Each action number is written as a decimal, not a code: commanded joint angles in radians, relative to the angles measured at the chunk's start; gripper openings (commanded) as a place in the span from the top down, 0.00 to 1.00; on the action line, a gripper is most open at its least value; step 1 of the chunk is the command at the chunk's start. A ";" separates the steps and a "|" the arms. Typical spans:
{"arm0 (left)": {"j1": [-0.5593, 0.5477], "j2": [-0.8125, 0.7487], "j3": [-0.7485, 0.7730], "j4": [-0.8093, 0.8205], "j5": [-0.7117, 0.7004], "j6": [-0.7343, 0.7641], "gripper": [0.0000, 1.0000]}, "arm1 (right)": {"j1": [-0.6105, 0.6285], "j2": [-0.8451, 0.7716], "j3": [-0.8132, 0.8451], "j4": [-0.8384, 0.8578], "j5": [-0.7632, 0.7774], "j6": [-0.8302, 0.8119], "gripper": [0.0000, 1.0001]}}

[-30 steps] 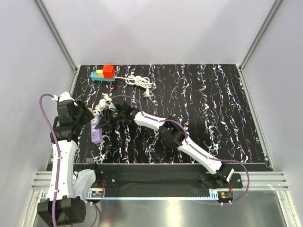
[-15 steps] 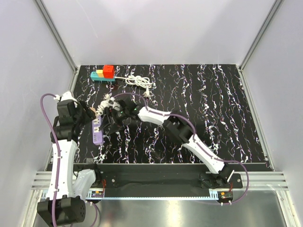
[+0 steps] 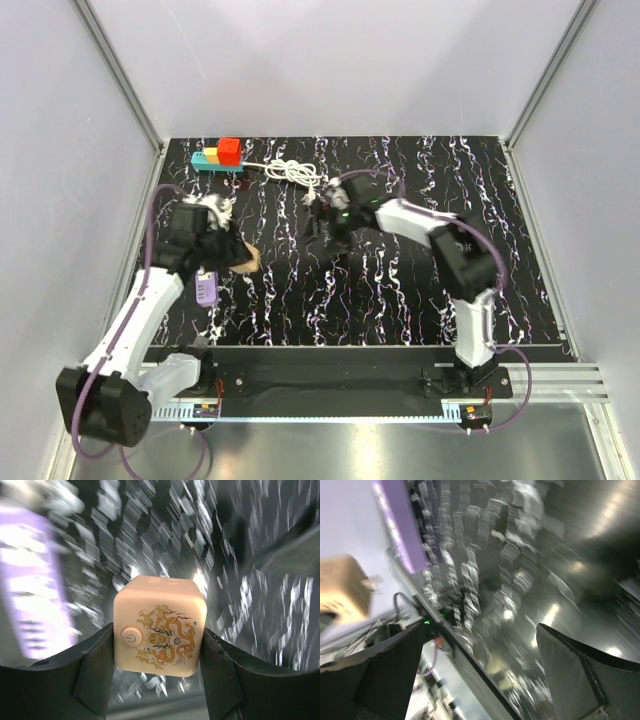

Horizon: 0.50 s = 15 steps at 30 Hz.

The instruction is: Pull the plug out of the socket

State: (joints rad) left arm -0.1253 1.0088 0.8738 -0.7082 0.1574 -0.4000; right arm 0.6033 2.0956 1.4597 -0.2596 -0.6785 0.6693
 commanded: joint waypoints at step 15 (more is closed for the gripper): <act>-0.551 0.276 -0.030 0.177 0.424 -0.112 1.00 | -0.083 -0.600 -0.571 -0.079 0.247 -0.209 0.00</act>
State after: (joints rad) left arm -0.6331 1.2083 0.8074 -0.6334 0.4202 -0.5247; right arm 0.5488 1.5436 0.9237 -0.3466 -0.4595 0.4896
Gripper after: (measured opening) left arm 0.631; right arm 0.994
